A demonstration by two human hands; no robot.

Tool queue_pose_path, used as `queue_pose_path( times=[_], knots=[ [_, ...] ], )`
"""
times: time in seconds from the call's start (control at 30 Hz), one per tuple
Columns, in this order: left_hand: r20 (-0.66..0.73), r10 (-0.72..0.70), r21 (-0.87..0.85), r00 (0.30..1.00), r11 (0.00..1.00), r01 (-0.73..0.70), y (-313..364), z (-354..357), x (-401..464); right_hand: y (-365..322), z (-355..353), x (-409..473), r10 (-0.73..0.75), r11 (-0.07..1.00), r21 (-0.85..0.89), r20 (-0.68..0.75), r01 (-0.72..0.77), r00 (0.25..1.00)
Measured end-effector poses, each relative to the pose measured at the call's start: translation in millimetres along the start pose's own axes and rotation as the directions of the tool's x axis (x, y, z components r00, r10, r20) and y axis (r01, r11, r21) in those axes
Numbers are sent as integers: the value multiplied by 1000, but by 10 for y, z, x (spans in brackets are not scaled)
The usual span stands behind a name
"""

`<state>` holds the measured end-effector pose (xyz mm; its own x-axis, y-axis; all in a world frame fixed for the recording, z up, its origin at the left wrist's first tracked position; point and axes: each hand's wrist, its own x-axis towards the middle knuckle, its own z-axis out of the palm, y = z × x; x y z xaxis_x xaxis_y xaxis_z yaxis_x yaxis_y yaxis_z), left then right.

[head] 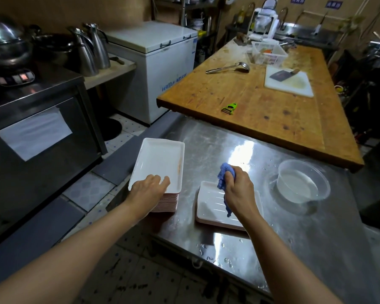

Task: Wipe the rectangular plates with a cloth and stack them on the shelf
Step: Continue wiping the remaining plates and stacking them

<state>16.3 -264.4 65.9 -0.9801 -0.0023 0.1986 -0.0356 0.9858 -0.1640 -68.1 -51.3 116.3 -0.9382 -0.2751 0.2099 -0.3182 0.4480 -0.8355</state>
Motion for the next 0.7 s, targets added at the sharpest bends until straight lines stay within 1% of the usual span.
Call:
queue_pose_path(
  times=[0.07, 0.23, 0.3, 0.47, 0.5, 0.53, 0.57, 0.6, 0.63, 0.67, 0.7],
  knots=[
    [49, -10, 14, 999, 1000, 9, -26, 71, -12, 12, -12, -10, -4, 1000, -2, -3, 4, 1000],
    [103, -10, 21, 995, 1000, 8, -72, 122, 32, 38, 26, 5, 24, 1000, 17, 18, -24, 1000],
    [154, -28, 1, 988, 1000, 28, -52, 69, 49, 43, 40, 14, 38, 999, 20, 33, -39, 999],
    [229, -119, 51, 966, 993, 110, -3, -28, 72, 136, 33, 0, 74, 997, 13, 60, -75, 995],
    [224, -141, 44, 964, 990, 135, 26, -45, 80, 172, 21, -6, 84, 996, 8, 64, -84, 994],
    [181, -152, 21, 972, 988, 151, 64, -65, 99, 212, 8, -9, 92, 996, -2, 61, -92, 994],
    [132, -123, -20, 984, 992, 127, 123, -93, 121, 252, -8, -11, 104, 995, -9, 52, -104, 993],
    [63, -69, -51, 996, 996, 72, 190, -105, 147, 302, -27, -8, 123, 992, -12, 37, -123, 992],
    [-30, -17, -90, 999, 996, 15, 264, -97, 179, 362, -45, -5, 156, 988, -7, 19, -156, 988],
    [-85, 11, -153, 996, 988, -24, 367, -89, 215, 432, -60, 1, 196, 981, 0, -3, -196, 981],
    [-80, 16, -248, 997, 968, -35, 487, -62, 254, 487, -82, 1, 235, 972, 3, -27, -235, 972]
  ],
)
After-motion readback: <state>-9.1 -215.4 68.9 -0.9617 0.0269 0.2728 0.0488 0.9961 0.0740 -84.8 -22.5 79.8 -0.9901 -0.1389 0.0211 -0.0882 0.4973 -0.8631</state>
